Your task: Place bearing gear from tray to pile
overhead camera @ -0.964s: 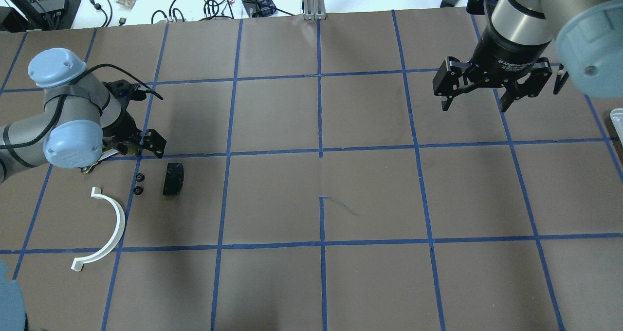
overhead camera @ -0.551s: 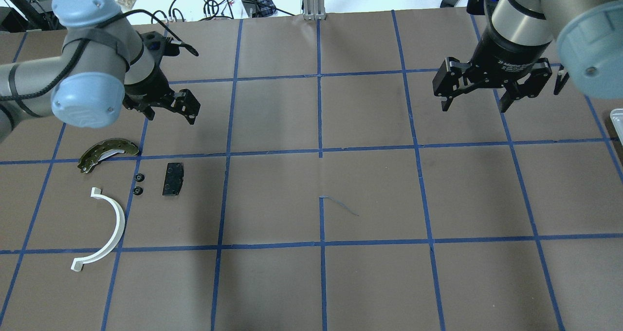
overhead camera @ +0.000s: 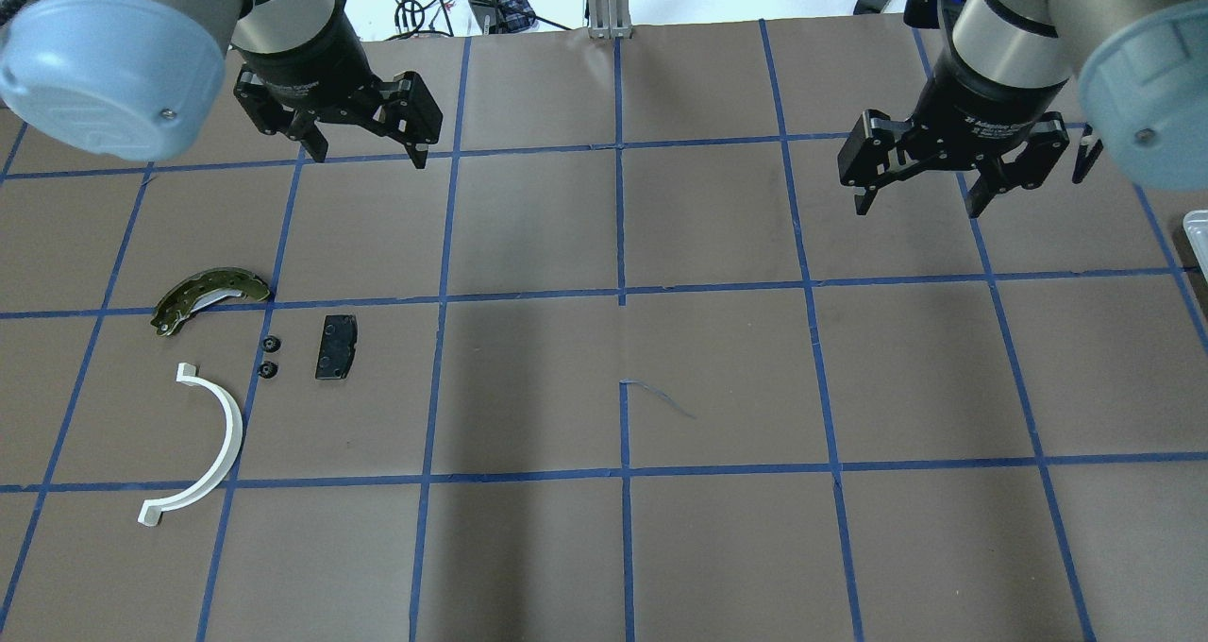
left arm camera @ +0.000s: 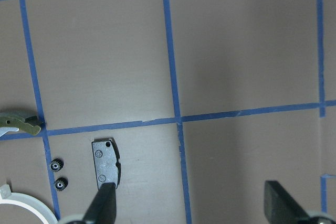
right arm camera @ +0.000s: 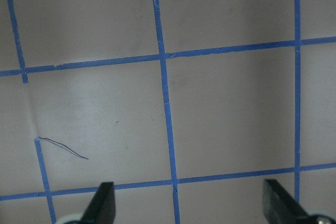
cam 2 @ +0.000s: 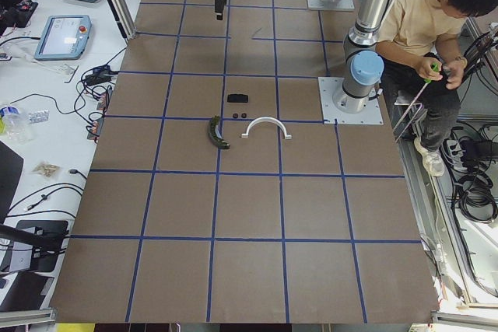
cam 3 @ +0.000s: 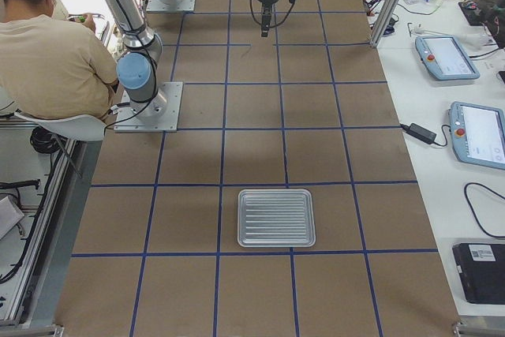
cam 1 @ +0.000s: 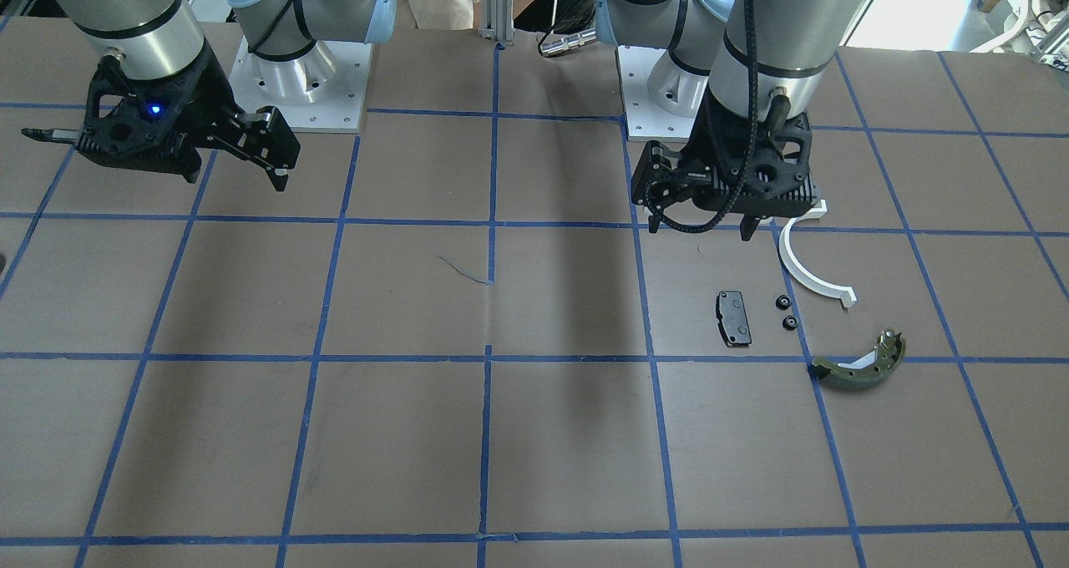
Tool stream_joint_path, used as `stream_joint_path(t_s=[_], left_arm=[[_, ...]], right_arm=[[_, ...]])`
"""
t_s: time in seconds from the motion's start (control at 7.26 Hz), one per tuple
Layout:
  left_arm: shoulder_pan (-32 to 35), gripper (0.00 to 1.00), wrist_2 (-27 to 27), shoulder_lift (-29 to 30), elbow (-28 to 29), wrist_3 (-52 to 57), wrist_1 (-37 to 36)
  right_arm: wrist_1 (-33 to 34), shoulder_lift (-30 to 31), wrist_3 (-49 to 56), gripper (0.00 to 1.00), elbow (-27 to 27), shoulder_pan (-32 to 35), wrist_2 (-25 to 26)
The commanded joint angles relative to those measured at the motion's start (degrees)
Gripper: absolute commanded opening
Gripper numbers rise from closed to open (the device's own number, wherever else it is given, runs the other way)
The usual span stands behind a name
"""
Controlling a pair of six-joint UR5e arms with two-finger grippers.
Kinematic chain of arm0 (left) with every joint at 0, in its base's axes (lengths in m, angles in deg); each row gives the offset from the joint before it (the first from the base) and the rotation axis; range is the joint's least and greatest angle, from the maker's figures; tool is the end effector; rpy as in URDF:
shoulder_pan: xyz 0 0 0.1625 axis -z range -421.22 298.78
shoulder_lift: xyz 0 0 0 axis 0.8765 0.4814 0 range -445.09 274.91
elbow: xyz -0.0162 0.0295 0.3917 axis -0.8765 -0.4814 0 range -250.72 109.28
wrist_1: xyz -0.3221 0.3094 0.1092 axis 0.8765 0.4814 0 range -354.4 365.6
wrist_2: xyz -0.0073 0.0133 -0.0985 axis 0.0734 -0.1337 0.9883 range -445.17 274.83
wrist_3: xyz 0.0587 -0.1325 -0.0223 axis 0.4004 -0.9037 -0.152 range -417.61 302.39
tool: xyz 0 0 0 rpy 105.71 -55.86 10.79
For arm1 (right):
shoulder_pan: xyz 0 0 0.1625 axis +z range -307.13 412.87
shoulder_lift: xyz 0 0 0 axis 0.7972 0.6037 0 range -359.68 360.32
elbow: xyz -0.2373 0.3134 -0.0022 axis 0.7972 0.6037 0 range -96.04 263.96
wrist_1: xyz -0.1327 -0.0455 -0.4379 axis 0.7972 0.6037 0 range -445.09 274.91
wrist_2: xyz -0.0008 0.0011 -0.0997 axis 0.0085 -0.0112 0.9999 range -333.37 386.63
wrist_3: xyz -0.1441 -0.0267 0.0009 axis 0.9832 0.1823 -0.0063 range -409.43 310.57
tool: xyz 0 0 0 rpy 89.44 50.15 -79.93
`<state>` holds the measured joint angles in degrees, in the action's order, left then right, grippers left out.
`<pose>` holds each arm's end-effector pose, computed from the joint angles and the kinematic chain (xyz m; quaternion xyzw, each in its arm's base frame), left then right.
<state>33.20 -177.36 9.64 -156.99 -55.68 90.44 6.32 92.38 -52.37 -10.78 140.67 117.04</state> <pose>-0.1723 -0.5708 0.4077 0.0546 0.9977 -0.0367 0.0182 0.1121 -0.5266 0.3860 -0.0447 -0.9989 -0.0110 0.0036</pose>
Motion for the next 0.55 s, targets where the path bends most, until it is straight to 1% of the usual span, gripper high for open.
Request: stream_joint_path(t_s=[0.0,0.41], left_arm=[[0.4,1.0,0.1,-2.4,1.3,0.0,5.7],[-0.1,1.0,-0.2,-4.4,0.1,0.4,6.7]], right_arm=[[0.3,0.0,0.1,1.0,0.0,0.0,0.0],[0.5,0.0,0.1,1.0,0.1,0.0,0.3]])
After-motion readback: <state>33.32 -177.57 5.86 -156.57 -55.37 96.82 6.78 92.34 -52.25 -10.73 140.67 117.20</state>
